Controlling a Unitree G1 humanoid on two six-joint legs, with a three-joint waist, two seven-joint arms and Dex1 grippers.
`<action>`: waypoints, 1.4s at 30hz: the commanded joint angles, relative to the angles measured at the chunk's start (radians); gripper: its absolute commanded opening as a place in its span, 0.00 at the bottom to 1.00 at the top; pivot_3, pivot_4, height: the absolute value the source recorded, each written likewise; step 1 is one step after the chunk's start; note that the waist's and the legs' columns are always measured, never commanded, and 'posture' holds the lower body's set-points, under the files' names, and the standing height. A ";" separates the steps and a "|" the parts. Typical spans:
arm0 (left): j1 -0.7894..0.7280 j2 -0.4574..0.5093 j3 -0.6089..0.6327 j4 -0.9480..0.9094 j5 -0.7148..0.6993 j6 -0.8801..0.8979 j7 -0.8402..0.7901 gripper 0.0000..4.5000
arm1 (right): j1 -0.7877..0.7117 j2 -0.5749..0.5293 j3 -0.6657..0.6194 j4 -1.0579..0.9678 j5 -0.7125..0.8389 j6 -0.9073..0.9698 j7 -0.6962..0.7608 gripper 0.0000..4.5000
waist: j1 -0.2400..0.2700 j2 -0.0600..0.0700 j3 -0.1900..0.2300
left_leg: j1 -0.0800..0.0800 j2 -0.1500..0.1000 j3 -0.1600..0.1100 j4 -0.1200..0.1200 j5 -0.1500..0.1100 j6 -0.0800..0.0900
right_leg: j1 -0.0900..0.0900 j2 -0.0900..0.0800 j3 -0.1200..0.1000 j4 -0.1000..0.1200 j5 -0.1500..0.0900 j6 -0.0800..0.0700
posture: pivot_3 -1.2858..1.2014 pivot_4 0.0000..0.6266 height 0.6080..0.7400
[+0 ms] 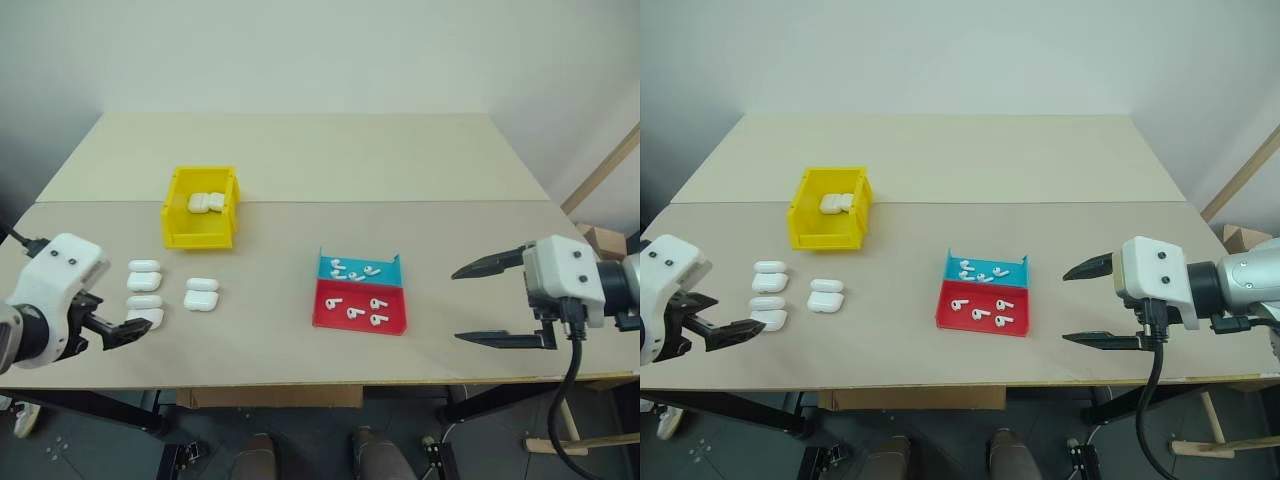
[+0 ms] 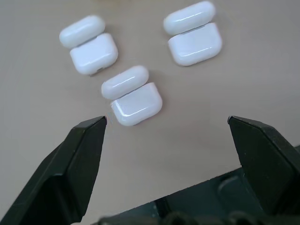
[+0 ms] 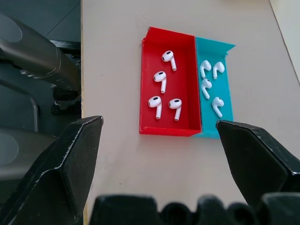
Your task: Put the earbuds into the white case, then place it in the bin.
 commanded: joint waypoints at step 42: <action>-0.497 -0.126 -0.675 0.670 -0.576 -0.191 0.920 1.00 | 0.155 0.012 -0.150 -0.145 0.000 0.117 -0.081 1.00 | 0.025 -0.001 0.000 | -0.003 -0.003 -0.001 0.002 0.002 -0.003 | -0.001 -0.002 -0.001 0.002 0.001 0.000 | 0.52 0.24 1.00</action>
